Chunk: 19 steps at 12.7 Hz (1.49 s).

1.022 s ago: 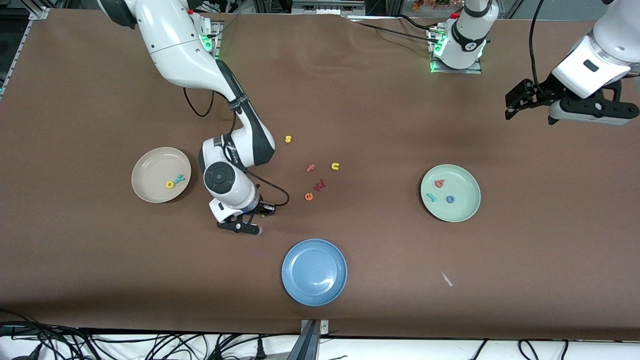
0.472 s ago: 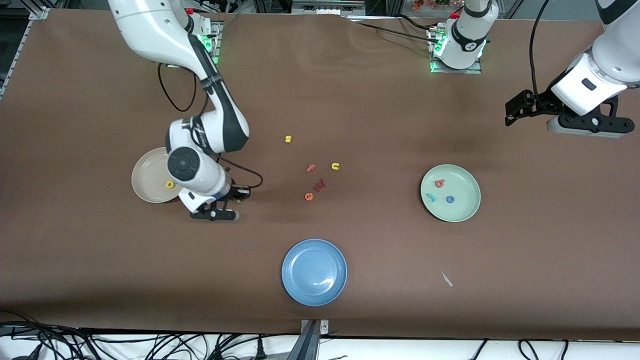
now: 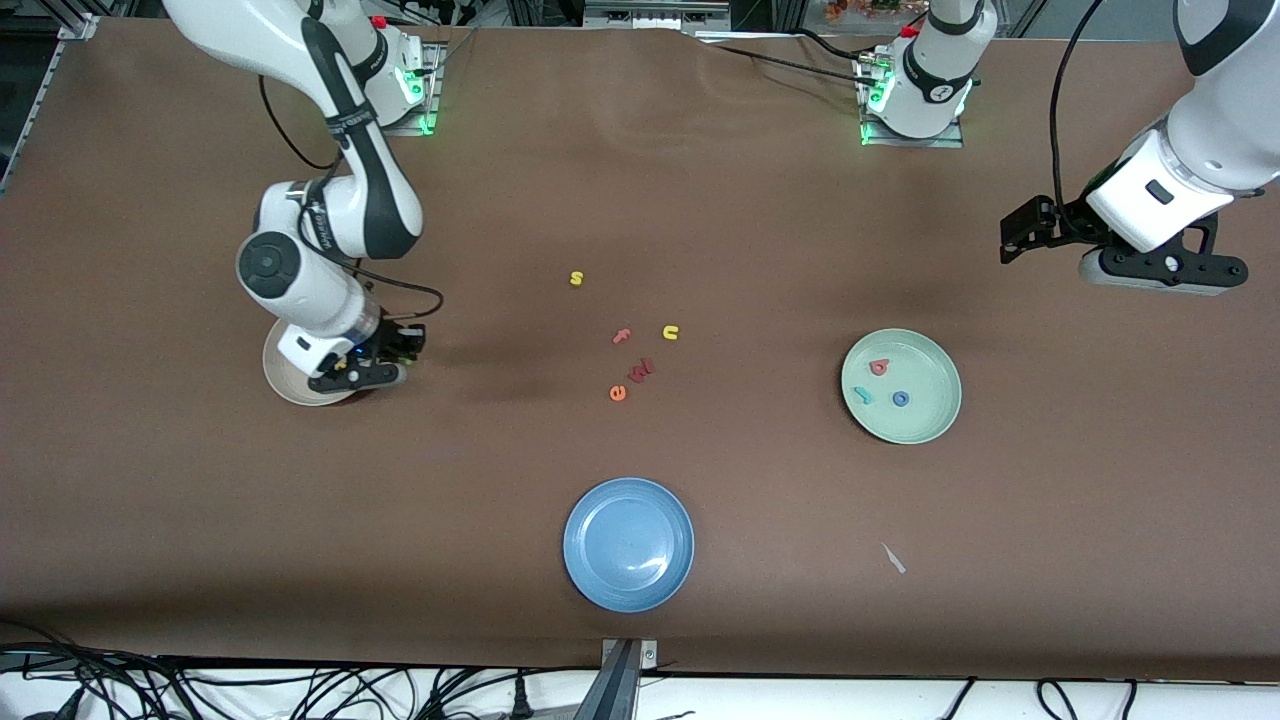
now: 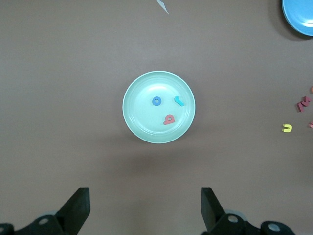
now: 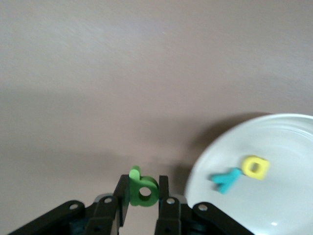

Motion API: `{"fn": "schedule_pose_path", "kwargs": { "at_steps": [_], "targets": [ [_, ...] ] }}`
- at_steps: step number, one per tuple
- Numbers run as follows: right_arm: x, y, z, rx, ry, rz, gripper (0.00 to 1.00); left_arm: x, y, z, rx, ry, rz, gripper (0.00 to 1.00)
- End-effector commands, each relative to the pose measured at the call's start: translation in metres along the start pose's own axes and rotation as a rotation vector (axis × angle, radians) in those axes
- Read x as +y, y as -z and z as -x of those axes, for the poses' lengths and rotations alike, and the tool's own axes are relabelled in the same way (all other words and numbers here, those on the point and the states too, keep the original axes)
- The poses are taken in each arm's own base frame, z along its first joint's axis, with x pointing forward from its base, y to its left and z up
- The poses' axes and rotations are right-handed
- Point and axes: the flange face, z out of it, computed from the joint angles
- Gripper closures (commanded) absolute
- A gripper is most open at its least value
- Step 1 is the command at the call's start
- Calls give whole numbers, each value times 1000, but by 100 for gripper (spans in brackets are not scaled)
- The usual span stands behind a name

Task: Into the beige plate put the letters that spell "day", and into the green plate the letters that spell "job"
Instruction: 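Release the green b on the white plate and return the right gripper to rest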

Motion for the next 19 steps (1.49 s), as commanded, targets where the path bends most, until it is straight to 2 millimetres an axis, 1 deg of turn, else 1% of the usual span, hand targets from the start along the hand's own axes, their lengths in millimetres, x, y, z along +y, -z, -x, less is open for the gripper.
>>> {"fn": "schedule_pose_path", "kwargs": {
  "at_steps": [1,2,3,4,6,7,8,10,13,14,16,17,19],
  "targets": [
    [38,3,15,3,50,8,86,-4,10,-6,8,1,-19,0],
    [50,0,16,-4,46,17,85,-10,12,-5,9,-4,-61,0],
    [56,-1,15,-7,34,21,65,-13,11,-5,8,-4,-80,0],
    [58,1,13,-4,8,18,1,-16,13,-5,11,2,-80,0],
    [52,14,4,-25,-29,2,0,-24,23,-6,31,16,-79,0],
    [48,27,-4,-60,-45,-13,0,-30,25,-6,35,27,-78,0],
    [42,41,-11,-93,-58,-26,0,-30,25,-6,35,26,-78,0],
    [32,58,-19,-125,-84,-36,0,-29,24,-8,35,25,-78,0],
    [10,82,-29,-137,-124,-41,0,-29,23,-7,32,22,-78,0],
    [6,94,-31,-155,-134,-46,0,-30,24,-7,34,24,-78,0],
    [-5,129,-37,-210,-153,-54,0,-30,23,-7,32,24,-78,0],
    [-9,147,-40,-223,-149,-54,0,-31,20,-7,26,25,-78,0],
    [-14,180,-43,-252,-131,-54,0,-30,22,-7,29,22,-77,0]
  ]
}}
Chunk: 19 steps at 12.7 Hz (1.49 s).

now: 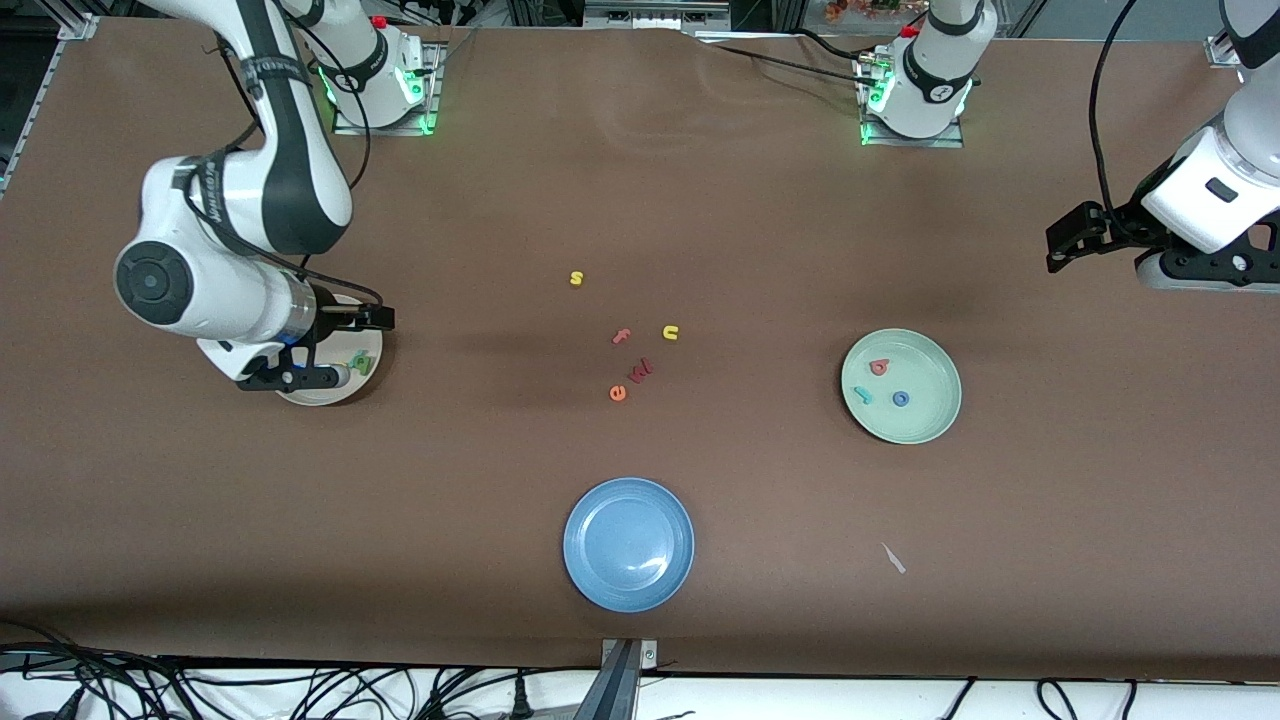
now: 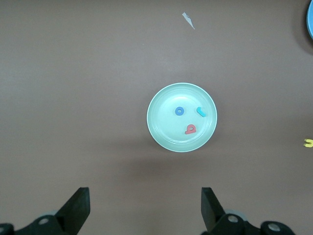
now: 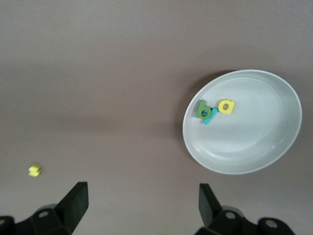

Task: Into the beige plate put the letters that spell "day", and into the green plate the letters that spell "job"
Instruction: 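Release the green b on the white plate and return the right gripper to rest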

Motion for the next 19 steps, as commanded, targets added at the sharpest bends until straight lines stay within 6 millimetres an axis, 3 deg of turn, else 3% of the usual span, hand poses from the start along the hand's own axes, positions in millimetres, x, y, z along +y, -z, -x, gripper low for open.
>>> {"fn": "schedule_pose_path", "kwargs": {
  "at_steps": [1,3,7,10,13,19],
  "targets": [
    [-5,43,10,-45,2,-2,0,0,6,-2,-2,-13,-14,0],
    [-7,68,17,-60,12,28,0,-1,6,-2,-2,-13,-10,0],
    [-6,89,23,-56,20,32,0,-2,5,-2,-4,-8,-8,0],
    [13,110,28,-3,25,10,0,-7,10,-2,5,1,-8,0],
    [10,130,43,53,91,97,0,-7,10,-2,7,2,-6,0],
    [54,160,84,157,52,64,0,-7,11,-2,8,2,-6,0]
  ]
}}
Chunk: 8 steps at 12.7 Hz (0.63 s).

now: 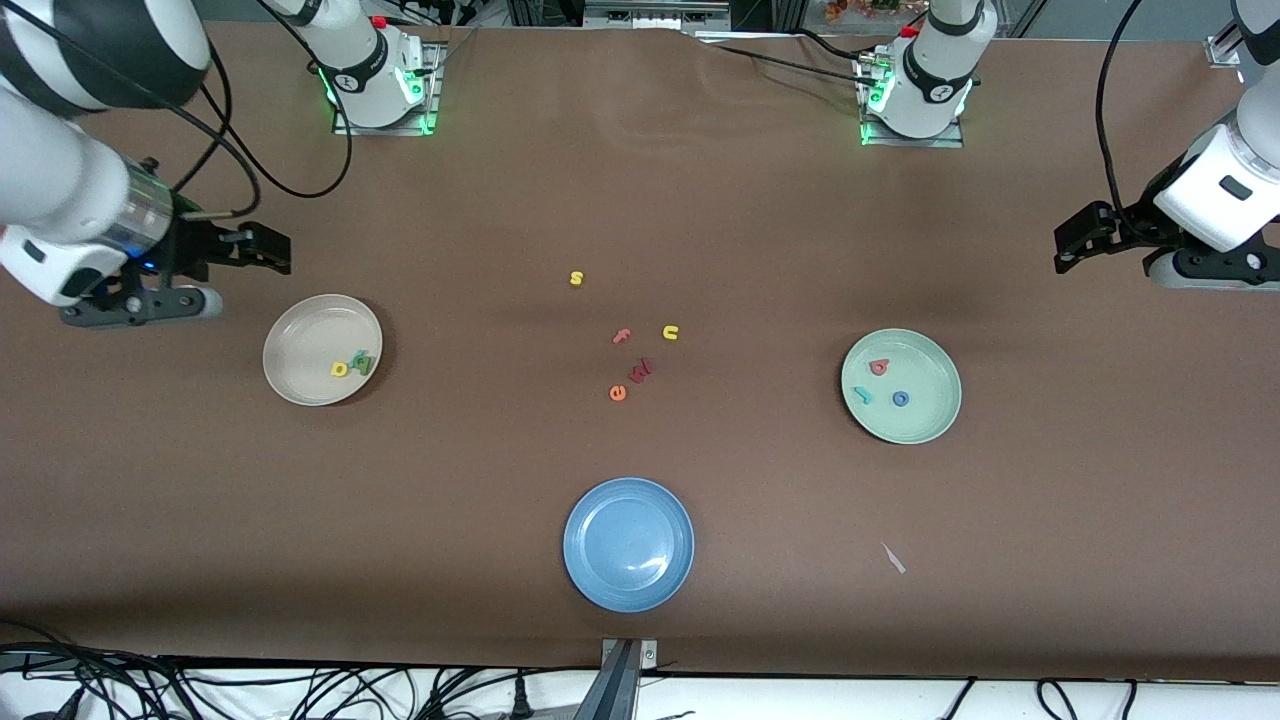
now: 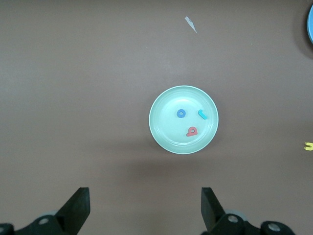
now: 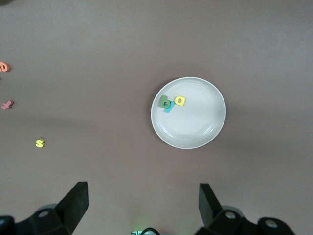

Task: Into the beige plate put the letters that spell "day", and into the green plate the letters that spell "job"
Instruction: 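Release the green b on the white plate and return the right gripper to rest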

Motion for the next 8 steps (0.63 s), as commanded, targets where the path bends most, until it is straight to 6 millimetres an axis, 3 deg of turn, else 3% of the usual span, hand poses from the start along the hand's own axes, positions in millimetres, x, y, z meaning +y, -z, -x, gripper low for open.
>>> {"fn": "schedule_pose_path", "kwargs": {
  "at_steps": [1,8],
  "targets": [
    [10,12,21,54,0,7,0,-3,5,-2,-3,-7,-5,0],
    [36,21,22,89,-44,1,0,-1,12,-1,10,-12,-5,0]
  ]
}}
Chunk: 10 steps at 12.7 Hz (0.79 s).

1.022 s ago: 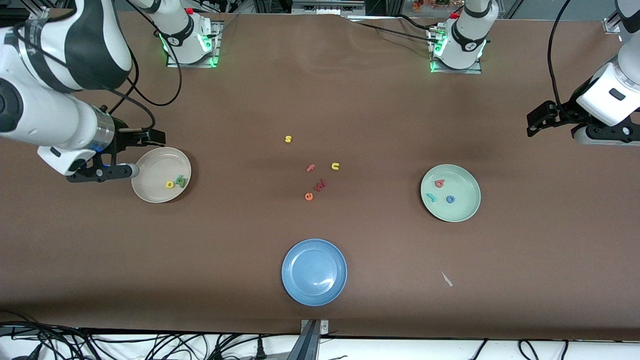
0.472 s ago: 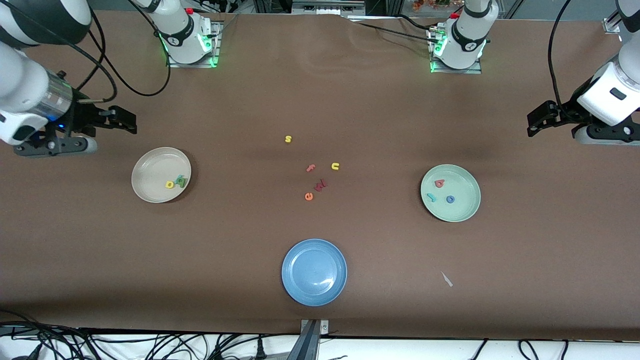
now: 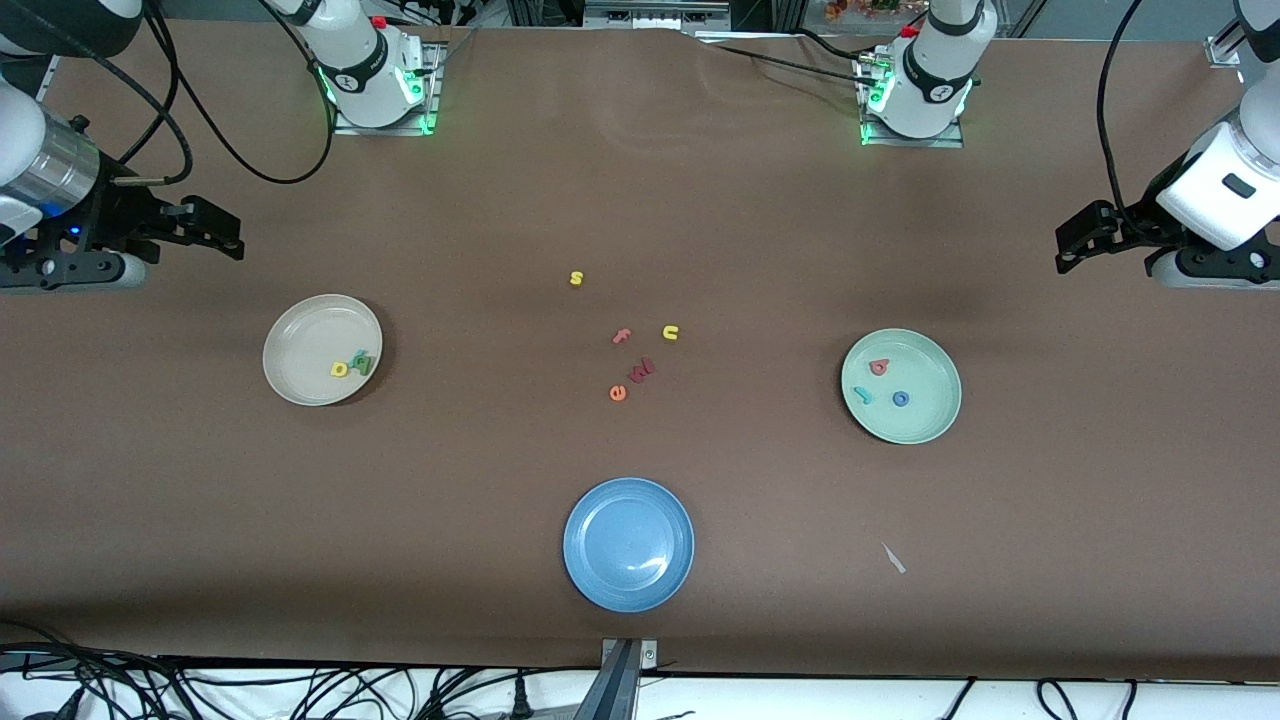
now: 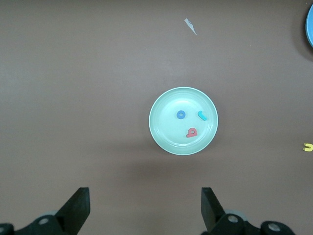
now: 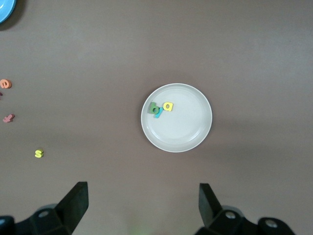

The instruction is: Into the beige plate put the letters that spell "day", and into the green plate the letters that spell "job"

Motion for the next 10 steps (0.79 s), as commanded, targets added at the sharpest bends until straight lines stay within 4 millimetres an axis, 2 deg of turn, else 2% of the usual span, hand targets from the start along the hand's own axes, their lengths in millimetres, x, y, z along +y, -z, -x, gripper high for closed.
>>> {"fn": "schedule_pose_path", "kwargs": {
  "at_steps": [1,10],
  "targets": [
    [5,-1,2,17,2,8,0,-1,8,-1,2,-12,-4,0],
    [2,-5,0,2,7,10,0,-1,11,-1,7,-12,-4,0]
  ]
}}
